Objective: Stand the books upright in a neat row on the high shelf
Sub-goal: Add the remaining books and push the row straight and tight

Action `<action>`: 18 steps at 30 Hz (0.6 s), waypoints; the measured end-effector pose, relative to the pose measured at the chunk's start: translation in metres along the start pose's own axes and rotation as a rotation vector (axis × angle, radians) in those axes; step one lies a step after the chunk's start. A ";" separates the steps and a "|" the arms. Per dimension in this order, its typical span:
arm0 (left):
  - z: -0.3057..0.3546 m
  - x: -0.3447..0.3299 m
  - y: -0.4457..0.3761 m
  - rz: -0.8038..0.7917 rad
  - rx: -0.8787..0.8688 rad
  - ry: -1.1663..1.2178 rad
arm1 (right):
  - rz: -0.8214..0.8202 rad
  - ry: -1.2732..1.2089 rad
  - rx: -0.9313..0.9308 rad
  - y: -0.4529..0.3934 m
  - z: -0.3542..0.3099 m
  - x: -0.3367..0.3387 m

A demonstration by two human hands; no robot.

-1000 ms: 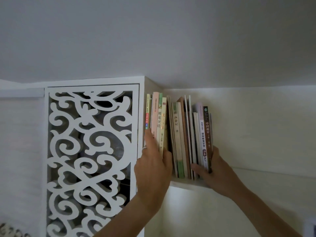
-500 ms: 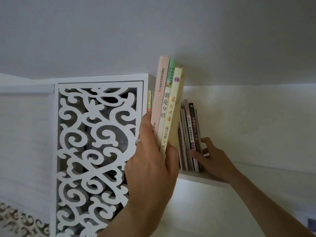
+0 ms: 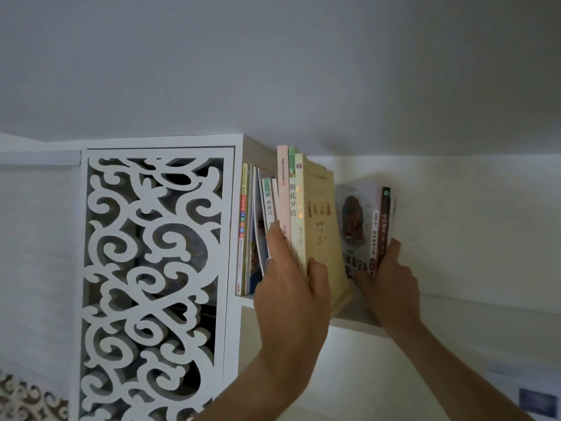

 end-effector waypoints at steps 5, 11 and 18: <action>-0.003 -0.069 0.005 -0.054 0.018 -0.023 | 0.024 0.051 -0.006 0.004 0.011 0.015; -0.017 -0.149 -0.006 -0.149 0.032 -0.016 | -0.129 0.019 0.092 -0.001 0.006 0.007; -0.008 -0.150 -0.023 -0.015 -0.227 -0.204 | -0.290 -0.109 0.160 0.000 -0.008 -0.009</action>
Point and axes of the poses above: each hand's wrist, its own y-axis away from the middle knuckle, its own x-axis out of the back of the hand, z = x × y, the point moved 10 cm from there along -y, towards the middle knuckle, and after that the axes turned 11 degrees about -y, right-handed, at the moved point
